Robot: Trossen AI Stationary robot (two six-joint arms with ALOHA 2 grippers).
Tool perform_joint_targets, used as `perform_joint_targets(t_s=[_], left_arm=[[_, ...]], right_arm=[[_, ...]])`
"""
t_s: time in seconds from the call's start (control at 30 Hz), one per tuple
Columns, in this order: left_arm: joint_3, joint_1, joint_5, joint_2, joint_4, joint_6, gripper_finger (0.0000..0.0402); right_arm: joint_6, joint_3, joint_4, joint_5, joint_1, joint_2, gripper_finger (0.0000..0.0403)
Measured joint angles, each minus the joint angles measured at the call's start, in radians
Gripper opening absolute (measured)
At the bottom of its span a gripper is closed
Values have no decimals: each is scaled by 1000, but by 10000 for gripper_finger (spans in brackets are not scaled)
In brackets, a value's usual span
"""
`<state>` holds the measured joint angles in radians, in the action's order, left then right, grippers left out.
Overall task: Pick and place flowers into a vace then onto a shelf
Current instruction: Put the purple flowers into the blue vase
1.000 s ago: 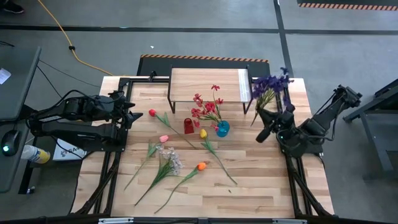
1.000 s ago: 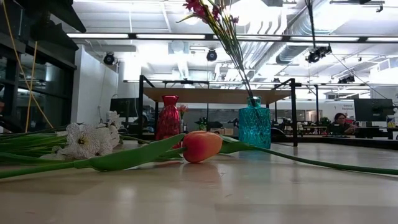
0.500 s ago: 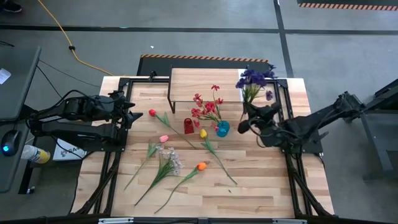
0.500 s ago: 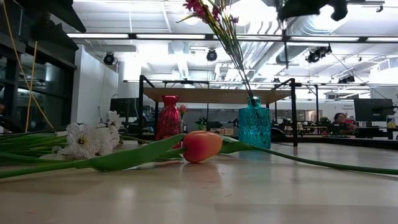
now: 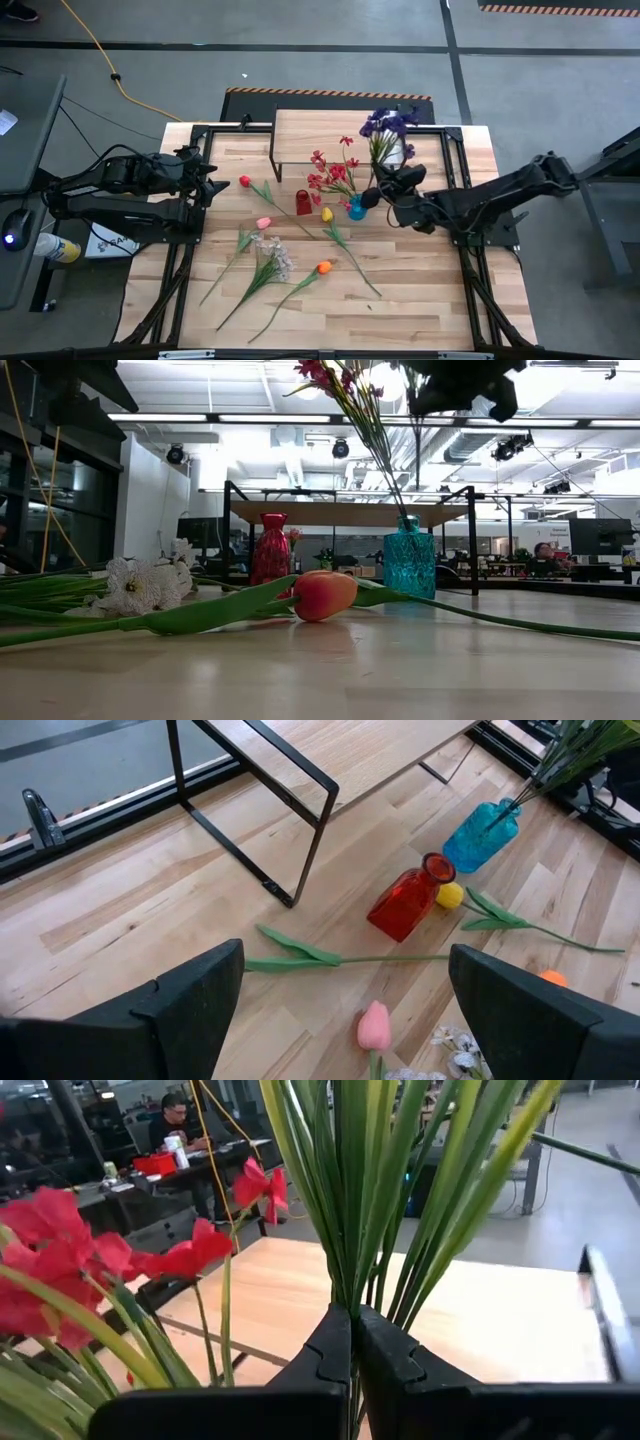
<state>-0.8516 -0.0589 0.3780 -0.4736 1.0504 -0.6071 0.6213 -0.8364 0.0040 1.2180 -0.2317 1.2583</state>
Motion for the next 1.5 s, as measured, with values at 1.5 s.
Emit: perform_joint_targets(t_s=[1.5], left_arm=[[0,0,0,0,31,11,386]], right_arm=[[130,2,-98,-153,15,190,18]])
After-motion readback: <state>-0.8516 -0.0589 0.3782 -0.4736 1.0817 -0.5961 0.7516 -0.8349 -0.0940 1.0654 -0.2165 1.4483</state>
